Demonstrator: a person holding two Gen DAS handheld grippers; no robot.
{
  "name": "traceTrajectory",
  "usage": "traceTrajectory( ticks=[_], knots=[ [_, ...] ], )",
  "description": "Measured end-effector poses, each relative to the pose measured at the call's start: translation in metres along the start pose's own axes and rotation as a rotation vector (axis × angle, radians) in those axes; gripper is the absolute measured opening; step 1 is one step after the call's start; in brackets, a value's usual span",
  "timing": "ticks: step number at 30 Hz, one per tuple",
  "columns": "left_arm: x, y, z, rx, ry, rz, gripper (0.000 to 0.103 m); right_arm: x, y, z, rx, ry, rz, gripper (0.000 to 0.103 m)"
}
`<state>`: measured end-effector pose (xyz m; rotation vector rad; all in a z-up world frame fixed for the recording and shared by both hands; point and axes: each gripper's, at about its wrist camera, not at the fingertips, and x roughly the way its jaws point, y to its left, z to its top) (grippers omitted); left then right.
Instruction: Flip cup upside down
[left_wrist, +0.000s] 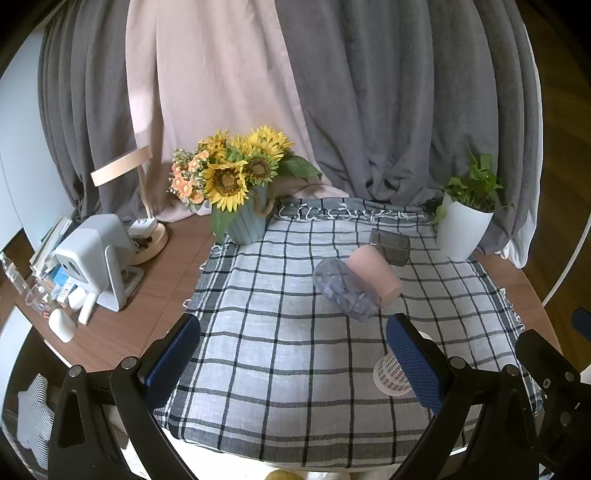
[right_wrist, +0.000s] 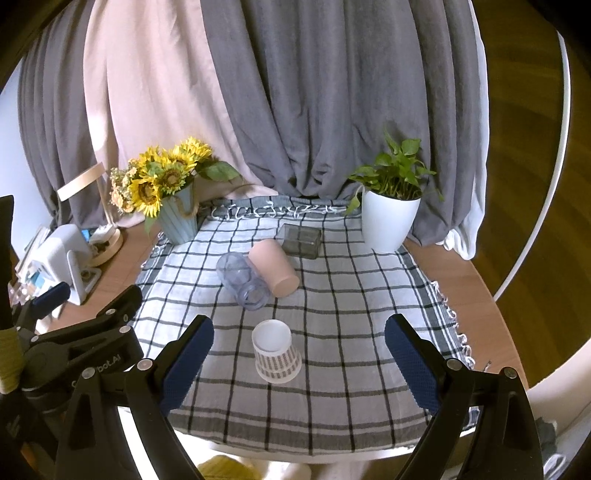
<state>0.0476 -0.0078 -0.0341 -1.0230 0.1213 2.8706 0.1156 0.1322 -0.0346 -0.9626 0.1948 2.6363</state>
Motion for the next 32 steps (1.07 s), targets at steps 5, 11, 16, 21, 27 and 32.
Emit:
traceTrajectory(
  ticks=[5,11,16,21,27,32],
  knots=[
    [0.0001,-0.0001,0.0009,0.001,-0.001,0.001,0.103,0.0015,-0.0006,0.0011,-0.001,0.006,0.004,0.094],
    [0.0005,-0.0008,0.0029,0.003,-0.002,-0.008,0.103,0.0026,-0.0004,0.0012,-0.002,0.007,0.005,0.094],
    [0.0010,-0.0011,0.0044,0.007,-0.006,-0.008,0.103,0.0042,0.0010,0.0008,-0.003,0.009,0.008,0.094],
    [0.0006,-0.0012,0.0045,0.007,-0.006,-0.006,0.103,0.0049,0.0019,0.0003,-0.003,0.011,0.007,0.094],
    [0.0012,-0.0019,0.0051,0.009,-0.003,-0.009,0.103,0.0053,0.0021,0.0003,-0.004,0.010,0.007,0.094],
    [0.0026,-0.0029,0.0067,0.014,-0.004,-0.011,0.103,0.0065,0.0028,-0.0004,-0.004,0.013,0.008,0.094]
  ],
)
